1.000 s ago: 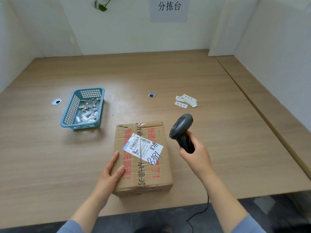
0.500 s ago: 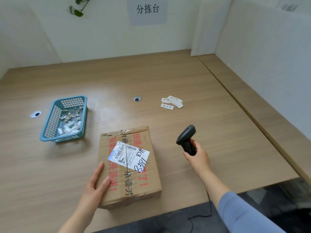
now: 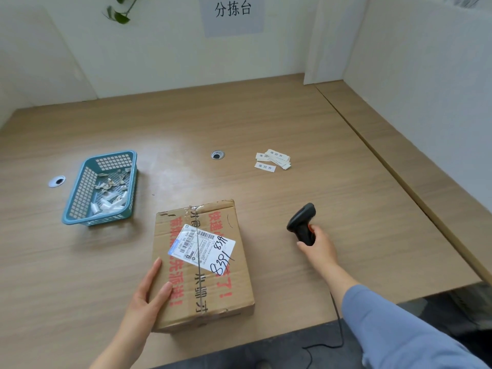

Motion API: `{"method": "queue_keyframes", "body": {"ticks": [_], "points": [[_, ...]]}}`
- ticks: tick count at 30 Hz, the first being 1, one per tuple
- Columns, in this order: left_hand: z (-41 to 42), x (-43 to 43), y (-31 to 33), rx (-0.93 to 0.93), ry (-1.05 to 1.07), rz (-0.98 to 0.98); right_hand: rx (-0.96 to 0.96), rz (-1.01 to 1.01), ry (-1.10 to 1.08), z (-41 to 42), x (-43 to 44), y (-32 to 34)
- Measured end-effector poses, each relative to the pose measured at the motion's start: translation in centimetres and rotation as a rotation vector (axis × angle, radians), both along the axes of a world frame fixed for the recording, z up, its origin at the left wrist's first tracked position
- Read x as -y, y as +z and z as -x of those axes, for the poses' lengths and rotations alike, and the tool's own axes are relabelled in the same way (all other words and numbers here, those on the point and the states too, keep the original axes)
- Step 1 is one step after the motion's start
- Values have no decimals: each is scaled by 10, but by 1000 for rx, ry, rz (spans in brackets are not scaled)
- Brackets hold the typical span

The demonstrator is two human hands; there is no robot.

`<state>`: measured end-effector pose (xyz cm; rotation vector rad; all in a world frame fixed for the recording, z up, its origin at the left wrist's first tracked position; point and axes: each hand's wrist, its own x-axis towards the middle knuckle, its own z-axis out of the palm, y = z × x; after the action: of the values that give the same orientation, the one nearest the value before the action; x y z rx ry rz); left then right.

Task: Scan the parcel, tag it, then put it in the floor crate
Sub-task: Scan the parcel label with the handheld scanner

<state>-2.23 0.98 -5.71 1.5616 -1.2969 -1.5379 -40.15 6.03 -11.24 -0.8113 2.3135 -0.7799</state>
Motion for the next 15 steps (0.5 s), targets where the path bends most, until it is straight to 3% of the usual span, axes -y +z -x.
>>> {"method": "queue_keyframes", "body": {"ticks": [15], "points": [[-1,1,-2,-12,9,-8,-34,-99,26,4,-1,-10]]}}
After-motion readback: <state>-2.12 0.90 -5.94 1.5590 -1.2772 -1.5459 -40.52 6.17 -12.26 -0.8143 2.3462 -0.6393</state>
